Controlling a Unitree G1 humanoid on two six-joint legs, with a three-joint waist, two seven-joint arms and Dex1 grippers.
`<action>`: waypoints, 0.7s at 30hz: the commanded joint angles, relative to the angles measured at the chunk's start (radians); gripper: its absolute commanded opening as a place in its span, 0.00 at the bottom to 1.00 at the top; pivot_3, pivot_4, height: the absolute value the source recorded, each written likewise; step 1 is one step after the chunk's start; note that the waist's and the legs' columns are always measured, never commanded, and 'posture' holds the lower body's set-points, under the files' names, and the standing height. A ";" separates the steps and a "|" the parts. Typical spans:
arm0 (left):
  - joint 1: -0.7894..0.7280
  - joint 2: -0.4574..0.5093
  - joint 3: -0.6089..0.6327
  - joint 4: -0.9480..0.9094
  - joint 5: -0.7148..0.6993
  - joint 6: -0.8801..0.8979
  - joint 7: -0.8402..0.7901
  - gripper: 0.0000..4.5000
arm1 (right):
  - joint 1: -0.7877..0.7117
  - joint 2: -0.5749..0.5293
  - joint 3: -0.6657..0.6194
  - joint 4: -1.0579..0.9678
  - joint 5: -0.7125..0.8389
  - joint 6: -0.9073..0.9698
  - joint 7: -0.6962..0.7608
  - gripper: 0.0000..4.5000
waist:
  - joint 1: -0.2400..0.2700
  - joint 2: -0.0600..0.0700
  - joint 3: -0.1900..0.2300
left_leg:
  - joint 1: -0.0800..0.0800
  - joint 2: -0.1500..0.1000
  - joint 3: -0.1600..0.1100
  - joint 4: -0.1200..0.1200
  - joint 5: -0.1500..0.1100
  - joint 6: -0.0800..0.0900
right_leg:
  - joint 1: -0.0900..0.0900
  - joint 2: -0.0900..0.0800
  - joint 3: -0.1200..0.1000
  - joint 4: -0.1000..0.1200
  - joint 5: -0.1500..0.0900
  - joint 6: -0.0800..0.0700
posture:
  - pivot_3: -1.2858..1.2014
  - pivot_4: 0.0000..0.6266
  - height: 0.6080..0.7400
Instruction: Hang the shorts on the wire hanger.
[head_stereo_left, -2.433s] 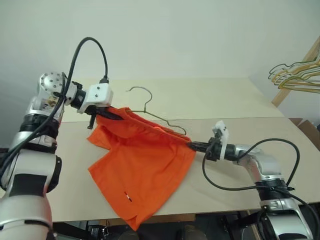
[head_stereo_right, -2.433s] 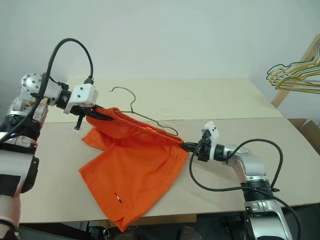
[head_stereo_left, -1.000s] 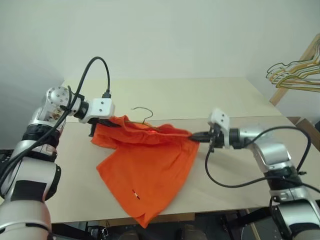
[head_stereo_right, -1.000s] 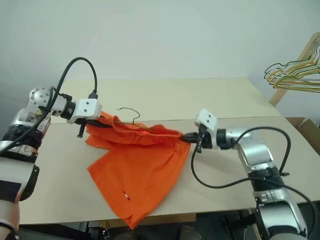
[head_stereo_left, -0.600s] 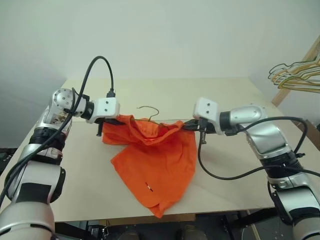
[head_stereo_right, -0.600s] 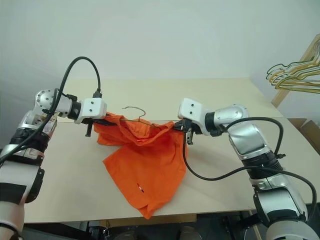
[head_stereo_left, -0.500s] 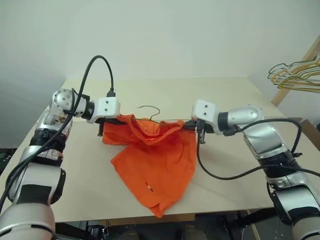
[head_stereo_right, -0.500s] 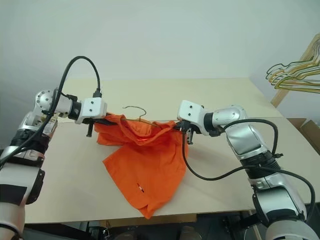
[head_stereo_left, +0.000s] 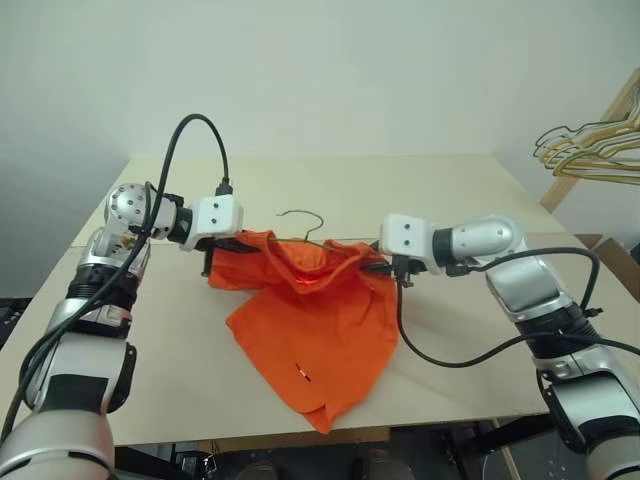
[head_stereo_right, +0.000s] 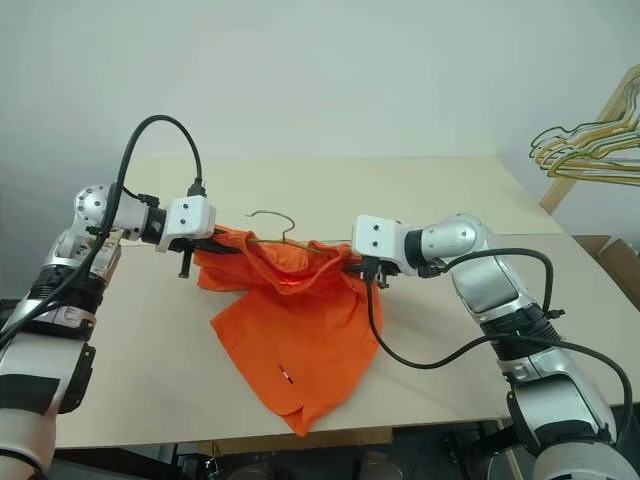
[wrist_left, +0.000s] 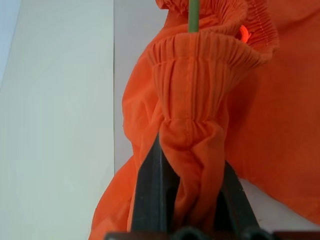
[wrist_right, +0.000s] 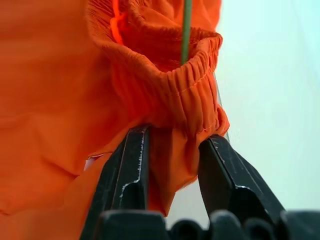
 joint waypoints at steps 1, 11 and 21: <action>-0.034 -0.009 0.041 -0.039 -0.034 -0.005 0.004 0.00 | -0.051 -0.006 -0.030 0.035 -0.017 -0.016 -0.007 0.39 | -0.002 0.000 0.000 | 0.000 0.000 0.000 0.000 0.000 0.000 | 0.000 0.000 0.000 0.000 0.000 0.000 | 0.53 0.00 1.00; -0.003 -0.029 0.051 -0.108 -0.066 0.029 -0.014 0.00 | -0.075 0.044 -0.030 0.104 -0.007 -0.029 -0.011 0.39 | -0.021 0.000 0.000 | 0.000 0.000 0.000 0.000 0.000 0.000 | 0.000 0.000 0.000 0.000 0.000 0.000 | 0.53 0.00 1.00; 0.007 -0.044 0.075 -0.110 -0.098 0.041 -0.004 0.00 | -0.071 0.044 -0.069 0.067 0.109 0.088 0.096 0.31 | -0.021 0.000 0.000 | 0.000 0.000 0.000 0.000 0.000 0.000 | 0.000 0.000 0.000 0.000 0.000 0.000 | 0.53 0.00 1.00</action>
